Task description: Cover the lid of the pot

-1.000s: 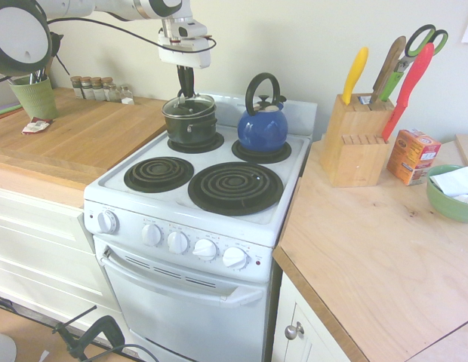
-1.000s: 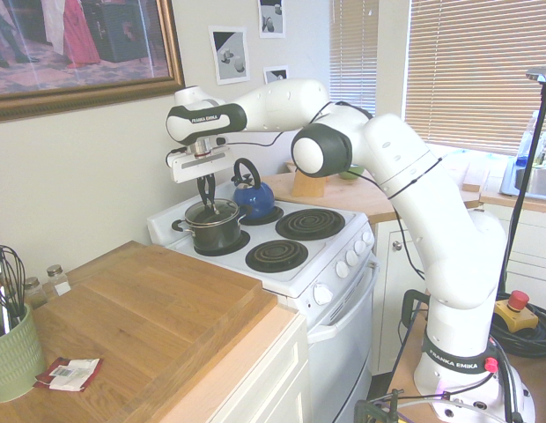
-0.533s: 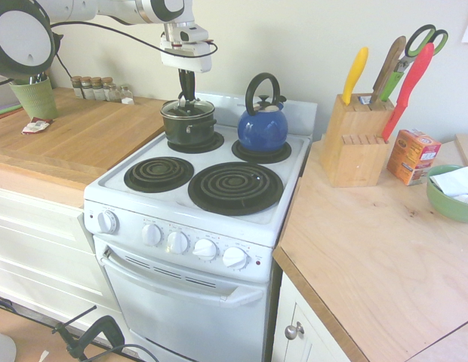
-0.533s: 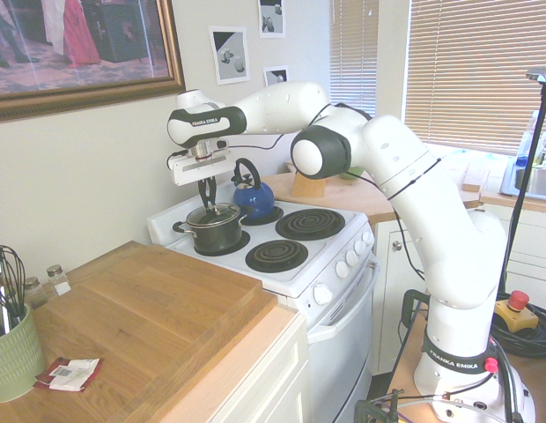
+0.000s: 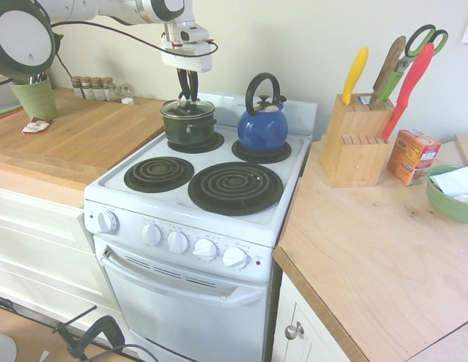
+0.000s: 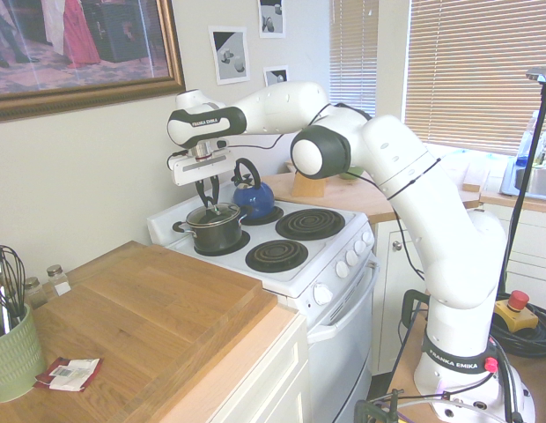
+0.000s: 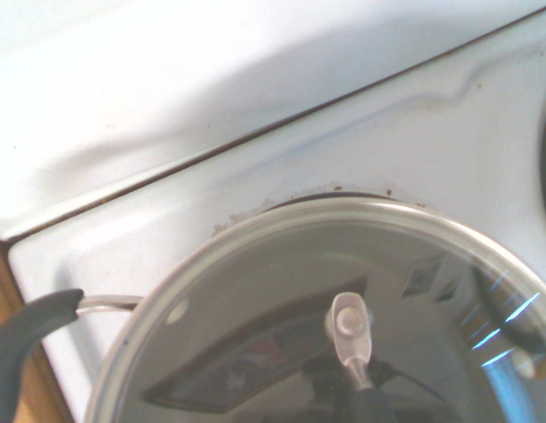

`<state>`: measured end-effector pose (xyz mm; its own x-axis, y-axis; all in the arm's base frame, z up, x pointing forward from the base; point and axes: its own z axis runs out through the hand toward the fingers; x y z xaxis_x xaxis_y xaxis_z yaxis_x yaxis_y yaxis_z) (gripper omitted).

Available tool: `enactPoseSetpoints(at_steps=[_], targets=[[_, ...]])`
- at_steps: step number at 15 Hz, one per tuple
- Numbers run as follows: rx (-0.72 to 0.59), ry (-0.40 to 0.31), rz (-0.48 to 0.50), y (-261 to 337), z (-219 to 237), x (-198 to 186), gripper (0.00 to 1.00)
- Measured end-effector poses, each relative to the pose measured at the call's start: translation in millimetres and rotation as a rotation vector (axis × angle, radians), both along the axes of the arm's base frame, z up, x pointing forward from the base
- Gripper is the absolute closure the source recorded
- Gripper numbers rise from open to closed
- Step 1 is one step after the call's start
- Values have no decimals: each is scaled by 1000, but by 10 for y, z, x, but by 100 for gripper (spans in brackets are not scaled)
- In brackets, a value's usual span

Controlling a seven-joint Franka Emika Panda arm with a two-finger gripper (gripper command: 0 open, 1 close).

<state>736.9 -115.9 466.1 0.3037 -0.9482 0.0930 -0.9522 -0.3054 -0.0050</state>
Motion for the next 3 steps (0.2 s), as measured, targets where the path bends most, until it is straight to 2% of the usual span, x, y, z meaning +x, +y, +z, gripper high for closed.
enactPoseSetpoints(at_steps=[3], targets=[[-21, -62, 32, 250, 546, -114, 0]])
